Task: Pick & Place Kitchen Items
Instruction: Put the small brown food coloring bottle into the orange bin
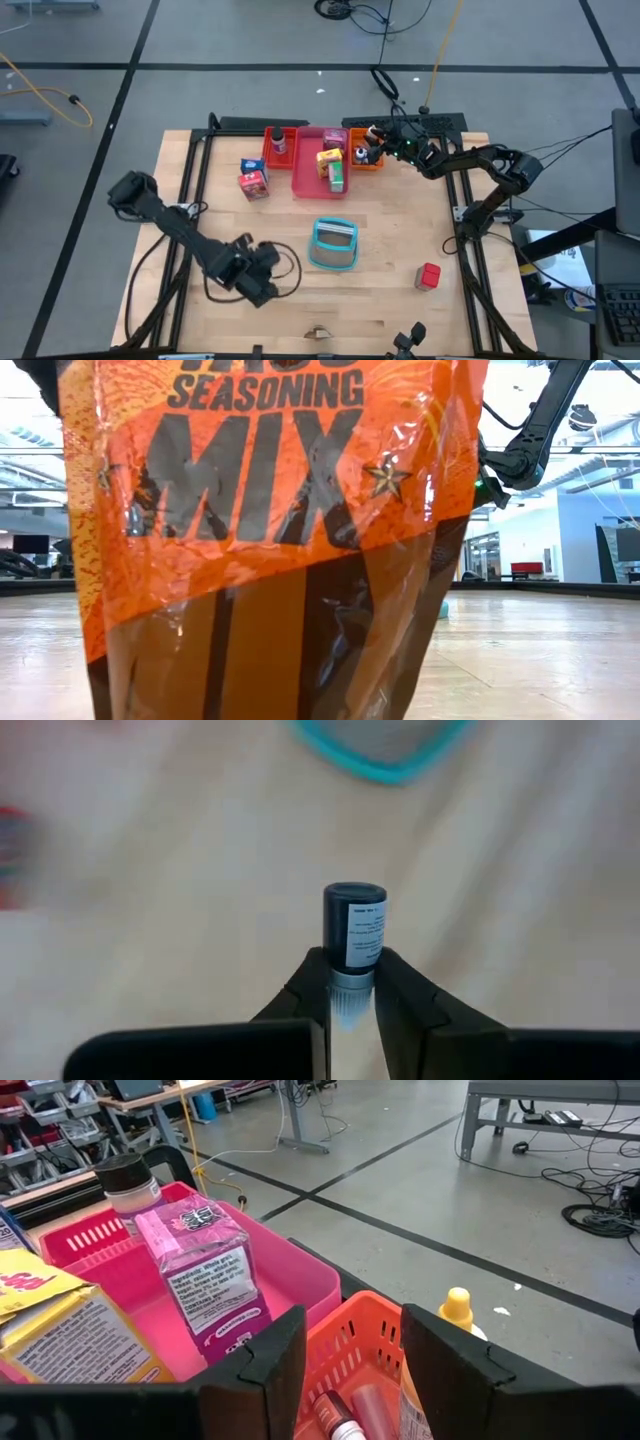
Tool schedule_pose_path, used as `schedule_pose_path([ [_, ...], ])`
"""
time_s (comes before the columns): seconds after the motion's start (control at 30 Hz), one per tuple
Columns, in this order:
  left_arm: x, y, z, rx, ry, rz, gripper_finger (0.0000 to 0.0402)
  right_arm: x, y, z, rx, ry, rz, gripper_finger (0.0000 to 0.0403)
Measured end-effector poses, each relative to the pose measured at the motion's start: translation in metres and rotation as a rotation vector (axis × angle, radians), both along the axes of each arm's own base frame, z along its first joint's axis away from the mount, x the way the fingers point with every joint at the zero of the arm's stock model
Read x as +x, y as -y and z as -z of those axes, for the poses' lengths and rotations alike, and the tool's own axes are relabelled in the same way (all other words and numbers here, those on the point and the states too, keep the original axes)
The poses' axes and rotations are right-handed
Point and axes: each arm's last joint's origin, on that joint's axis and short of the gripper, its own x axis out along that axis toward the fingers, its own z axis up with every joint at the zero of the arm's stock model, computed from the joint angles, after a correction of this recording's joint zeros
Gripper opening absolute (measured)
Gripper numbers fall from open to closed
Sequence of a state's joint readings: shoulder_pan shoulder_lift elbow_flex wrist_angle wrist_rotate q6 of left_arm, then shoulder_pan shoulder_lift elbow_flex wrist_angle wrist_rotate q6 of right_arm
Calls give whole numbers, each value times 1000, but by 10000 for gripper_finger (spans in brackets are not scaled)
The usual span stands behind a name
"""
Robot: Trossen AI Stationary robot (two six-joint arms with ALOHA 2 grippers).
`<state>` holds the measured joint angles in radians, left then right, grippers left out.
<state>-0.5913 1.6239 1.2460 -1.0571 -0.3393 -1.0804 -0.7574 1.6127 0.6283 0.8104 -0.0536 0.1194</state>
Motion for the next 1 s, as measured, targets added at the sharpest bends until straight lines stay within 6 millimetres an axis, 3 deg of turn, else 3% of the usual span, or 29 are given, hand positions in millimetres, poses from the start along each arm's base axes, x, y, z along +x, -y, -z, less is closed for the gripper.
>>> schedule_pose_path([
  [0.37, 0, -50, -59, 300, 58, 12, 37, 0, 0, 0, 1, -1, -1, 155],
  [0.77, 6, -120, -120, 527, 222, 12, 37, 3, -3, -2, -5, 26, -14, 155],
  [1.0, 24, -160, -136, 558, 302, 92, 37, 14, -14, -24, -76, 237, -270, 155],
])
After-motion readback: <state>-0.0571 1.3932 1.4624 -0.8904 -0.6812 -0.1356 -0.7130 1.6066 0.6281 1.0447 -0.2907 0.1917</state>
